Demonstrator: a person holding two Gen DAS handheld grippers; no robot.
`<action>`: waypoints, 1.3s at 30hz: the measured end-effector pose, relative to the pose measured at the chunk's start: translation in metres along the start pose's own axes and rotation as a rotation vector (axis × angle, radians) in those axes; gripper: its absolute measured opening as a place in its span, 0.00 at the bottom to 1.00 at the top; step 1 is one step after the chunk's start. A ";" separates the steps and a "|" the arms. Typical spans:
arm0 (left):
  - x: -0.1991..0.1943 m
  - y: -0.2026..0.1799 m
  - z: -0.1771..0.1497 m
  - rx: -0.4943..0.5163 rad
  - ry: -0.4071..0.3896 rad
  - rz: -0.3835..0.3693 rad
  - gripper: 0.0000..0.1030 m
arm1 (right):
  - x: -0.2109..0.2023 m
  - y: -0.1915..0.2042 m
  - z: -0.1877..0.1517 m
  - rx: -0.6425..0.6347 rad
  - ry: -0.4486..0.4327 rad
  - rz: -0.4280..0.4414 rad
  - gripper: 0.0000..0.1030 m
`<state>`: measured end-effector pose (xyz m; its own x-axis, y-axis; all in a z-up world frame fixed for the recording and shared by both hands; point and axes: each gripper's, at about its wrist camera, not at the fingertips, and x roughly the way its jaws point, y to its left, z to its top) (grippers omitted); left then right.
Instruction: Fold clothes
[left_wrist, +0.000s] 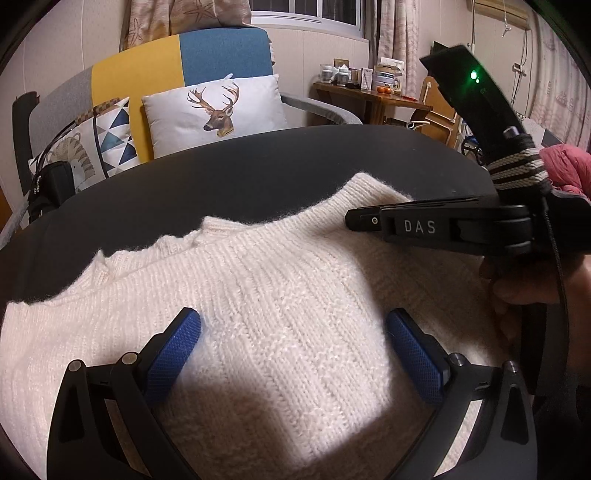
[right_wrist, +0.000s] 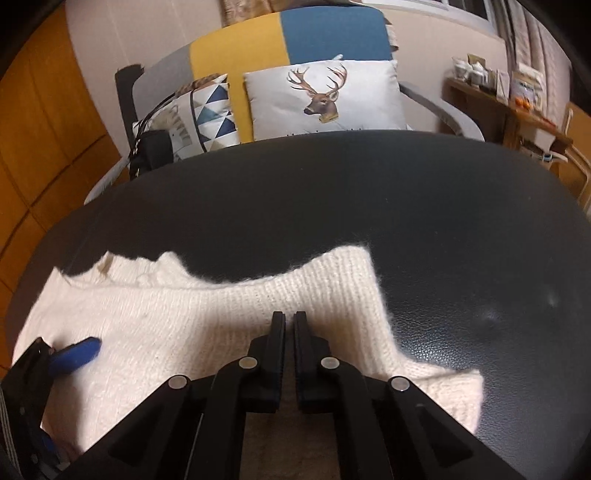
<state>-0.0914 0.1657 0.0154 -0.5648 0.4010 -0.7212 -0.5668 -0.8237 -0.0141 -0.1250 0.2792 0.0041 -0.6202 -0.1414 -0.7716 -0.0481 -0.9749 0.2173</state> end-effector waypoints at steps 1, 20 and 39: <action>0.000 0.000 0.000 0.000 0.001 0.001 0.99 | 0.001 -0.001 0.000 0.002 0.001 0.003 0.01; -0.056 0.203 -0.059 -0.359 0.039 0.202 0.21 | -0.037 0.041 0.002 0.056 -0.109 0.098 0.15; -0.051 0.207 -0.080 -0.335 -0.019 0.216 0.18 | 0.046 0.224 -0.037 -0.378 0.118 0.327 0.05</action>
<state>-0.1321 -0.0573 -0.0062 -0.6623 0.2085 -0.7196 -0.2084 -0.9739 -0.0904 -0.1350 0.0477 -0.0045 -0.4617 -0.4463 -0.7666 0.4338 -0.8674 0.2438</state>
